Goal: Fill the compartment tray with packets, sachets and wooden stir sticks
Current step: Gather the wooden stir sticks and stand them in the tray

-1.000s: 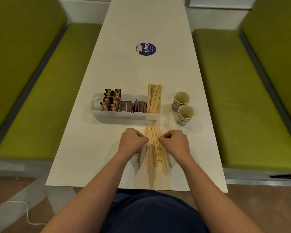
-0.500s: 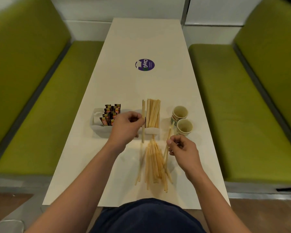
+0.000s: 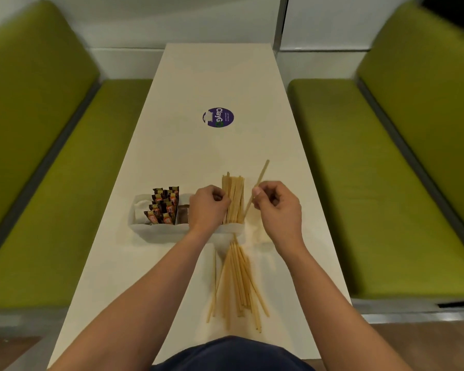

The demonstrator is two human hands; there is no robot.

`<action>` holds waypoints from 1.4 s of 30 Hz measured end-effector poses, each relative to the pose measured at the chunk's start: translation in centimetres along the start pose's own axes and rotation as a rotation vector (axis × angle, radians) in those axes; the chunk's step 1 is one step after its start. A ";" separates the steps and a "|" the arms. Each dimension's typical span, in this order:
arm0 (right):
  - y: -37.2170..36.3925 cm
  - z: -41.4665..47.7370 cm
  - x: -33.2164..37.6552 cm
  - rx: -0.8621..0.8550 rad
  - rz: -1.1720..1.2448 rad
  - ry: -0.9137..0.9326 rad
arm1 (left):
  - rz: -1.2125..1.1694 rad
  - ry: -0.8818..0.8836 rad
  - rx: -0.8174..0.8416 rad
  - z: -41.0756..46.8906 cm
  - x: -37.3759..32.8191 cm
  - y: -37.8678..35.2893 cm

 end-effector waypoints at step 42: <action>-1.5 -8.8 -6.2 0.447 -0.889 -0.183 | 0.556 0.064 0.188 -12.4 6.6 -0.4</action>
Point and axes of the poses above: each hand's wrist, its own z-axis towards the middle knuckle, its own y-axis out of the back of the hand, x = y × z, the point moved 4 cm from there along z, towards the middle knuckle, and after that the axes turned 2 degrees about y, right-handed, at the moved point
